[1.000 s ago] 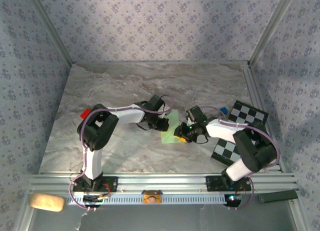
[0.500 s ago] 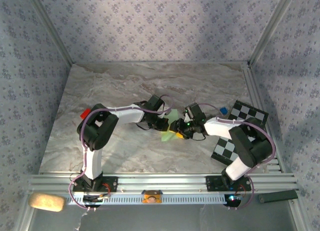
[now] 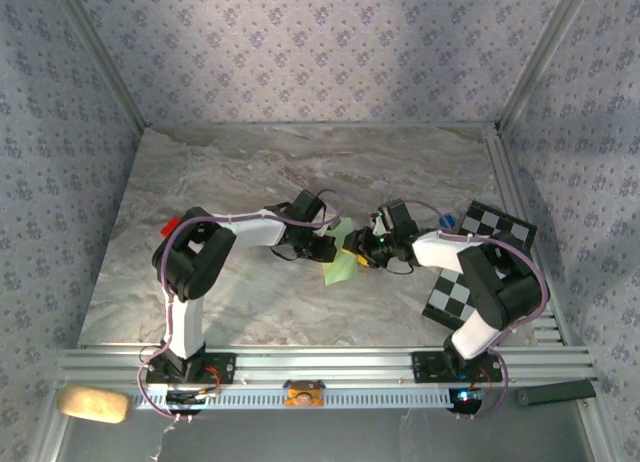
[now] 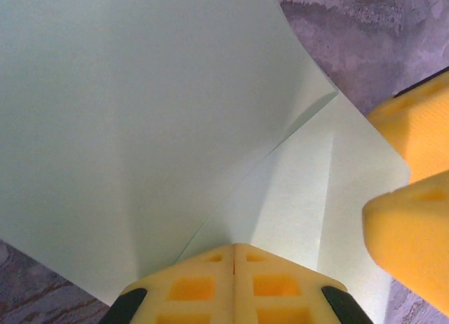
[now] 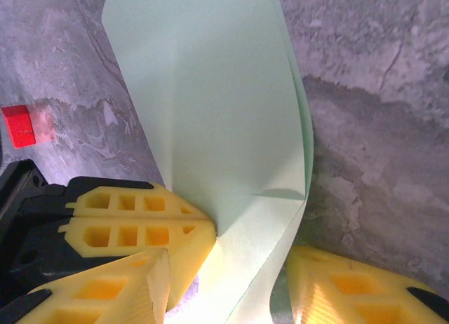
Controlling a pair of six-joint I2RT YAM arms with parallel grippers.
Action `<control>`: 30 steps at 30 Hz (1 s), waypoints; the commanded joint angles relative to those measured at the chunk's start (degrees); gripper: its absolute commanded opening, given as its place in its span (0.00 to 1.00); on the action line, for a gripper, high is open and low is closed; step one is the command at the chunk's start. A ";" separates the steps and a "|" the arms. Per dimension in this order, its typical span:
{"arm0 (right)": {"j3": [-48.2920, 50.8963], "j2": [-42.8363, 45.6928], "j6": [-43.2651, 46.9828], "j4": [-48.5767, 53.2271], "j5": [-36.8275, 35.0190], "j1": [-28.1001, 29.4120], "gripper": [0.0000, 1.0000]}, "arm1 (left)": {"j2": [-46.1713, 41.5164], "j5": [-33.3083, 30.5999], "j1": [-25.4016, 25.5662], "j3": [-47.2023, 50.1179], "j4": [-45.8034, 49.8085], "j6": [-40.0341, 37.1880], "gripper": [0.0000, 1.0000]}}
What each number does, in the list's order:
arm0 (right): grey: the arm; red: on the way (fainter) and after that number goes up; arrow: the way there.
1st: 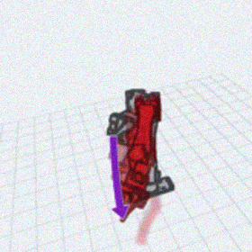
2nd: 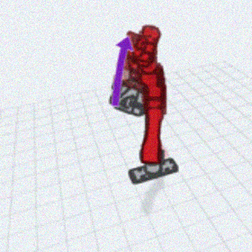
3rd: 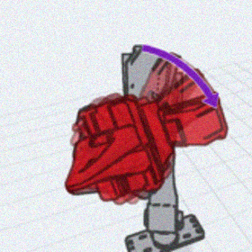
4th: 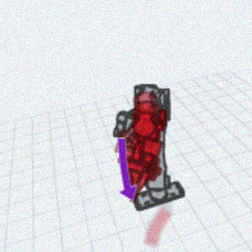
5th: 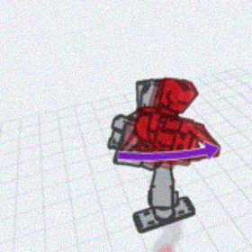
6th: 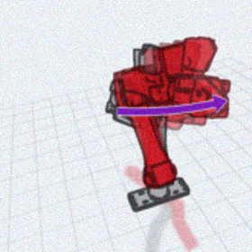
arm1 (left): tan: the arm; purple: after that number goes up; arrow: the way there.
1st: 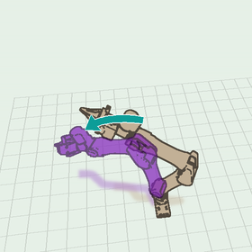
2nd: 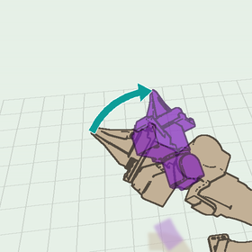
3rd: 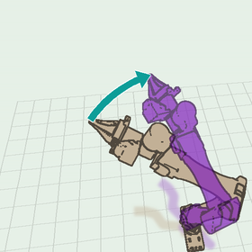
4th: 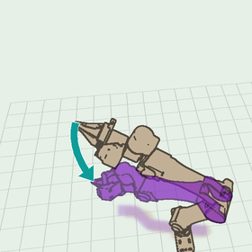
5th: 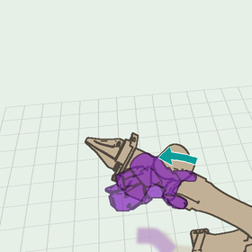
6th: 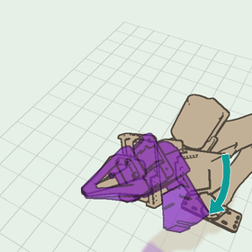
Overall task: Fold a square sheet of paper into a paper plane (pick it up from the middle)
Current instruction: Turn over the paper at the center of the table.
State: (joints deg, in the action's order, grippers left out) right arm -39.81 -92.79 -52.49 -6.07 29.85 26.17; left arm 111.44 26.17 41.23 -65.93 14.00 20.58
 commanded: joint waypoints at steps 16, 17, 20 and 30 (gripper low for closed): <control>0.86 -3.87 -1.38 -6.48 2.39 -2.21 0.36 | 0.01 -1.37 -0.75 1.62 2.51 0.60 0.06; 1.09 -4.00 -1.56 -6.85 2.58 -2.39 0.35 | 0.00 -1.39 -0.78 1.60 2.50 0.60 0.06; 1.25 -4.56 -2.08 -8.08 3.02 -2.78 0.32 | -0.08 -1.39 -0.78 1.55 2.48 0.69 0.06; 2.36 -5.63 -2.65 -10.31 3.02 -2.88 0.20 | -0.50 -1.26 -0.76 1.95 1.92 0.86 0.06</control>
State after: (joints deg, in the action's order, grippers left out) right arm -38.11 -97.80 -54.72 -15.29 32.38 23.57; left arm 111.42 26.57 40.93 -65.80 13.82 21.06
